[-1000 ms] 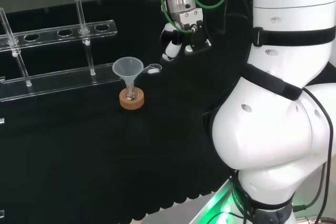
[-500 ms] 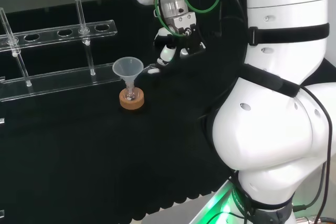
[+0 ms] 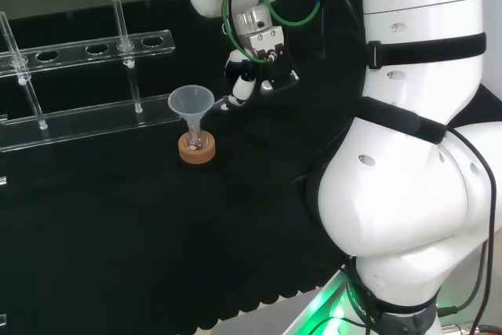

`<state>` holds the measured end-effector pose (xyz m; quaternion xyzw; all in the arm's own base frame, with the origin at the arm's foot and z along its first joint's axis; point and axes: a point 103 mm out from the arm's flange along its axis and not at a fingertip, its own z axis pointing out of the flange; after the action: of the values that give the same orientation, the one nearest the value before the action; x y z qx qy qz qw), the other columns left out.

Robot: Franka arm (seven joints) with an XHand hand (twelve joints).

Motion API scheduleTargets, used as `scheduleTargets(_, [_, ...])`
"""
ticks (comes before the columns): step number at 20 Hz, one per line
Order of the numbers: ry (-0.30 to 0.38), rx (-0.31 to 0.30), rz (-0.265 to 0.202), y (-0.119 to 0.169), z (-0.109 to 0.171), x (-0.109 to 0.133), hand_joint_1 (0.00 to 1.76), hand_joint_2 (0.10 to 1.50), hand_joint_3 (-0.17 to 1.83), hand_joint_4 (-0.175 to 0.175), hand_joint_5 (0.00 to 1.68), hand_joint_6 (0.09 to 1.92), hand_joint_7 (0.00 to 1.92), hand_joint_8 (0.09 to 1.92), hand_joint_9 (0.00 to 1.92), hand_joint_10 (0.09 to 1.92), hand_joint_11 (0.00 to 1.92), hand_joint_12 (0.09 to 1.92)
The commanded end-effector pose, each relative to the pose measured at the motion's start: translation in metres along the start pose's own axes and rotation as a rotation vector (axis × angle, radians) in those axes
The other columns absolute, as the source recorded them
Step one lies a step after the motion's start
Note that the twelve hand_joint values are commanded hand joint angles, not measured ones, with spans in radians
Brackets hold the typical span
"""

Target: Pick up the weighing funnel.

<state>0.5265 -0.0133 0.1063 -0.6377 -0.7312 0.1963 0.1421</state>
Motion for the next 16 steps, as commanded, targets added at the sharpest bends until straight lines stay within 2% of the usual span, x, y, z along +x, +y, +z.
scheduleTargets(1, [-0.007, 0.012, -0.026, 0.005, 0.004, -0.006, 0.84, 0.63, 0.55, -0.005, 0.62, 0.65, 0.37, 0.71, 0.59, 0.6, 0.31, 1.35])
scheduleTargets(11, [-0.026, 0.001, -0.057, 0.015, 0.006, -0.003, 0.85, 0.62, 0.55, -0.005, 0.62, 0.67, 0.38, 0.71, 0.59, 0.6, 0.32, 1.34])
scheduleTargets(16, [-0.055, -0.001, -0.045, 0.019, 0.007, 0.003, 0.85, 0.62, 0.55, 0.005, 0.67, 0.69, 0.38, 0.71, 0.6, 0.6, 0.32, 1.34])
